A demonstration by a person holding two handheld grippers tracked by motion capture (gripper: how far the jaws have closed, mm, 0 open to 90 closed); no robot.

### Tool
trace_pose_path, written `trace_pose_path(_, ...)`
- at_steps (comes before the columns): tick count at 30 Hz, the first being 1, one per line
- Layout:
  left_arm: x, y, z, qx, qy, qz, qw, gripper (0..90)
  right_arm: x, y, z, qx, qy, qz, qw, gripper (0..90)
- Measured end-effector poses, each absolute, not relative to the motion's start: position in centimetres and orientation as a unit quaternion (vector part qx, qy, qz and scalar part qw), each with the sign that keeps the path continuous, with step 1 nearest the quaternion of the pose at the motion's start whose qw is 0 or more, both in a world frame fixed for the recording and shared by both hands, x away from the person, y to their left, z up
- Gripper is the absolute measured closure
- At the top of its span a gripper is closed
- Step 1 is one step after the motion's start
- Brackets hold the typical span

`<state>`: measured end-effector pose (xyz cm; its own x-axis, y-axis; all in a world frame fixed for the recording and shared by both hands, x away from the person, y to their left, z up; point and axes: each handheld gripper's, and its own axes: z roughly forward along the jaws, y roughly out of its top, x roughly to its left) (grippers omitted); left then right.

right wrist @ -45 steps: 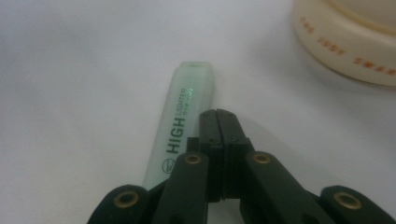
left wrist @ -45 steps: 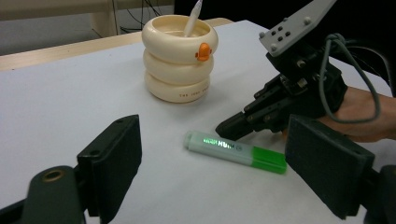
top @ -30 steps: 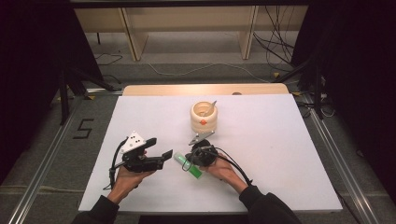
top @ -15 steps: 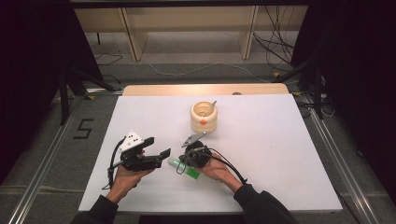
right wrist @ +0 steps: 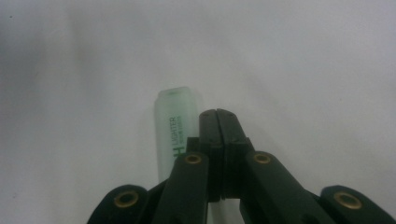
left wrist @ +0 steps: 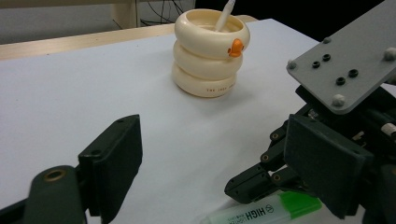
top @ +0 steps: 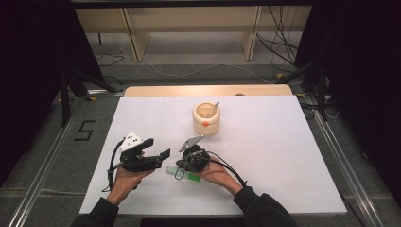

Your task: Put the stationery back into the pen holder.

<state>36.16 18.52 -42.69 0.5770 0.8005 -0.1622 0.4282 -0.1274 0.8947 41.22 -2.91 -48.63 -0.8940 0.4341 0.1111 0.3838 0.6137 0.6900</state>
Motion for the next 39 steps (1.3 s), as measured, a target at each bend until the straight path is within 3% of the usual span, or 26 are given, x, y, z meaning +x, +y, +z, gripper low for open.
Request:
trace_pose_path(5,36.2,18.6,-42.7,0.729,0.422,0.181,0.508,19.0,41.3,-4.1,-47.8,0.244,0.888,0.387,0.043,90.0)
trace_pose_path(10,36.3,18.5,-42.7,0.734,0.416,0.177,0.507,19.0,41.4,-6.2,-46.6,0.256,0.875,0.408,0.056,82.6)
trace_pose_path(20,36.6,17.2,-42.1,0.774,0.374,0.149,0.489,18.9,40.4,-10.8,-44.3,0.286,0.848,0.44,0.072,56.6)
trace_pose_path(26,37.0,15.8,-41.6,0.821,0.329,0.131,0.447,18.7,39.1,-13.7,-43.9,0.299,0.842,0.44,0.087,45.3)
trace_pose_path(39,38.4,11.8,-41.9,0.913,0.207,0.107,0.335,18.7,36.7,-18.6,-43.5,0.339,0.818,0.454,0.102,35.5)
